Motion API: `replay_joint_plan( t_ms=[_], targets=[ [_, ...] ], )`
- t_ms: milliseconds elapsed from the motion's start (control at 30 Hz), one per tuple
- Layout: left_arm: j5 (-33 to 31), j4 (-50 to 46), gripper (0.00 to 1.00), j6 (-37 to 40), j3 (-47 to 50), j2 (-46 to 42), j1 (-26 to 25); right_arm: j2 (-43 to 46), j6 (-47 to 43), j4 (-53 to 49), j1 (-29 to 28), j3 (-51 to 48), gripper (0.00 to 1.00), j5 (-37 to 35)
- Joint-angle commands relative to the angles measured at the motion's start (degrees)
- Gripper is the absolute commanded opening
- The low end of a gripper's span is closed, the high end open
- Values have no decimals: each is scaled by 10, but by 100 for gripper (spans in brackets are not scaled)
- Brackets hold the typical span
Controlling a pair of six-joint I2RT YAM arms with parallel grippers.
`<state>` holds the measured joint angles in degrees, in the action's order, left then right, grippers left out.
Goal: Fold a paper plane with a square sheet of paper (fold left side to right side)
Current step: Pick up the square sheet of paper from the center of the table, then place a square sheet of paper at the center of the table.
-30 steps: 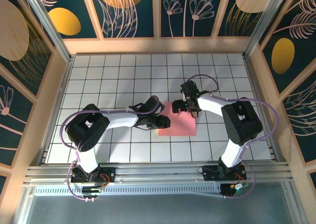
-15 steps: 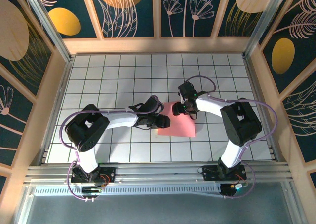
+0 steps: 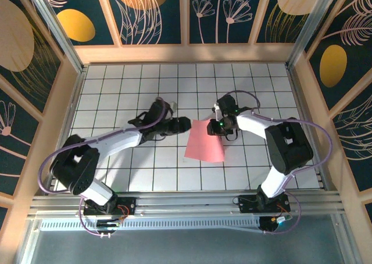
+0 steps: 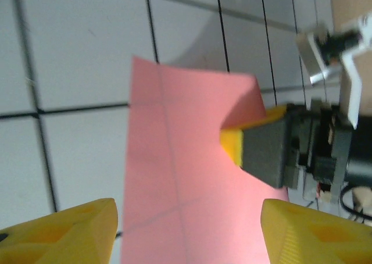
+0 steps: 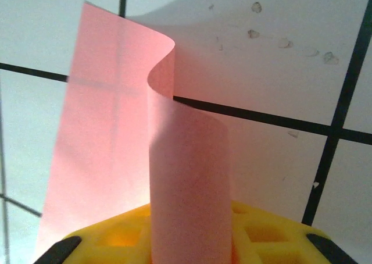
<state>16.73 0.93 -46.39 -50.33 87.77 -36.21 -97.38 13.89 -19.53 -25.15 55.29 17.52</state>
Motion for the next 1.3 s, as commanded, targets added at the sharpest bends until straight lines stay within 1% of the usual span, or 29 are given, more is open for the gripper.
replay_joint_plan(
  t_ms=[0,200,333,500,667,800,933,1100,1267],
  targets=[
    [34,39,68,-3,47,-29,39,28,15,28,18,-12,27,82],
    [116,157,72,-29,140,-79,128,48,41,64,37,-22,23,151],
    [182,270,77,-48,199,-106,181,61,64,88,47,-21,21,203],
    [252,413,83,-72,247,-118,226,82,81,106,53,-3,20,256],
    [302,504,87,-62,254,-112,231,107,86,103,56,32,19,297],
    [337,546,87,-55,243,-103,230,126,92,100,56,68,19,329],
    [366,580,88,-66,227,-86,230,141,104,107,56,96,18,365],
    [399,655,88,-107,214,-62,227,160,142,157,54,102,18,414],
    [417,678,91,-107,189,-51,202,172,159,191,42,110,18,452]
  ],
)
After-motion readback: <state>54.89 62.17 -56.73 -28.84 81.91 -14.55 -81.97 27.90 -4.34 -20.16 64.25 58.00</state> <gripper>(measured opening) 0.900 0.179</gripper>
